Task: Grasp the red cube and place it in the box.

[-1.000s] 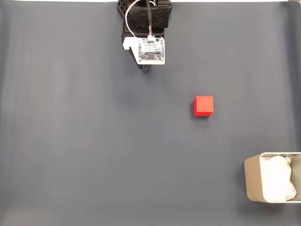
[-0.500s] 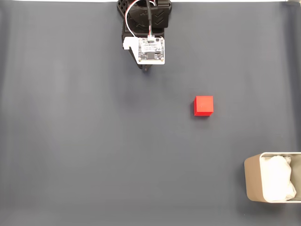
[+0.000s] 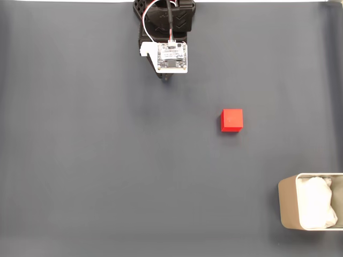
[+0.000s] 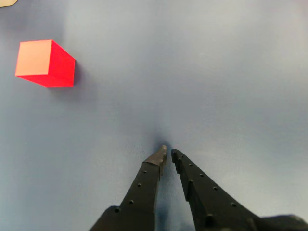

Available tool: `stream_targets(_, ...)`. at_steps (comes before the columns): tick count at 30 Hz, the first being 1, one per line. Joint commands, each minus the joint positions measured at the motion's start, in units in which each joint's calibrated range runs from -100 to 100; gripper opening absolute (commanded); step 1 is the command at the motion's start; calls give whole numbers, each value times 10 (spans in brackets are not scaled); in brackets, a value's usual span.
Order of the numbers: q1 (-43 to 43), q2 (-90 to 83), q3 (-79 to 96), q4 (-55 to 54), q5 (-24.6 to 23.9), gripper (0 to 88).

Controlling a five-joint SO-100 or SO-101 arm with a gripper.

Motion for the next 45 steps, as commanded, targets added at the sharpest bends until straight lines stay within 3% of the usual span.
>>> stream_targets(1,-5,2,8,13,-4,9)
stream_targets(26,-5,2,8,7,12,2)
stream_targets(45,-1,14,4,-229,4,0)
